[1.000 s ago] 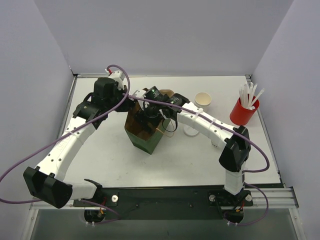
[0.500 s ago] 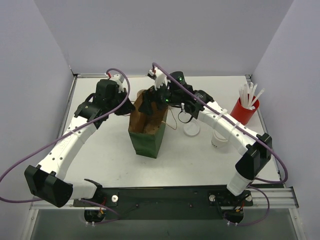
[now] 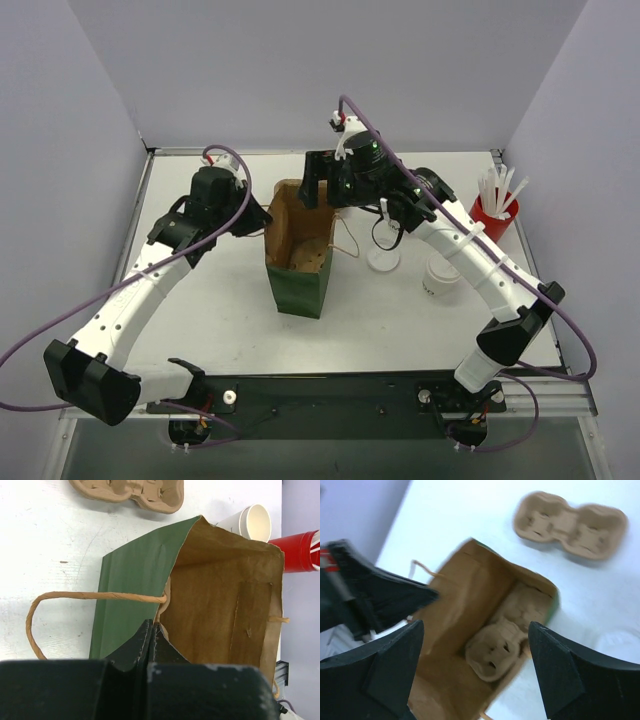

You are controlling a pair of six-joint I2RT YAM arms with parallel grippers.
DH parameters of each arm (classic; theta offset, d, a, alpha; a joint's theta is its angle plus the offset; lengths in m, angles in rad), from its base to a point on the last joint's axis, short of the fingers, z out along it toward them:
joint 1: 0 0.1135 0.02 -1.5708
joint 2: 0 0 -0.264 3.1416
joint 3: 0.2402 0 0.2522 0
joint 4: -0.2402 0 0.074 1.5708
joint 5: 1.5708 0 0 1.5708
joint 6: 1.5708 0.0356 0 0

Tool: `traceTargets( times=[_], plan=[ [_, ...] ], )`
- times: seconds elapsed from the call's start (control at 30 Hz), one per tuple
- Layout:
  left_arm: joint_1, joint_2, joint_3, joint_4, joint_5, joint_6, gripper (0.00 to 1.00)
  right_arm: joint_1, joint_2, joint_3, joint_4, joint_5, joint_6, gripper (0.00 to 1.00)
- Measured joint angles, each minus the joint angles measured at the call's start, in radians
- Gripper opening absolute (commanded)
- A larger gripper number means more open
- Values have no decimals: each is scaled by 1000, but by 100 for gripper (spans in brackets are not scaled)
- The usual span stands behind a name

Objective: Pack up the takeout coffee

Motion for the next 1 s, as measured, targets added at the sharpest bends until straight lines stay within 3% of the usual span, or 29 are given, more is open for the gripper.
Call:
traceTargets(
  times=[0.13,0.2,0.3,0.6,0.8,1.0],
  plan=[
    [-2,-23,-16,9,-21,-34,0,0,-18,6,-150,128,41,75],
    [-2,-23,-16,10,-26,-43,0,-1,-20,6,-207,173,57,63],
    [-3,-23,-16,14,-30,-53,0,0,-19,12,-283,209,86,56],
    [-23,-23,-18,30,-49,-68,0,45,2,37,-380,210,171,40],
    [-33,-24,-18,33,-54,-72,0,61,64,50,-427,200,204,34],
    [-51,-26,-18,33,-56,-75,0,64,115,77,-480,207,205,3]
  ],
)
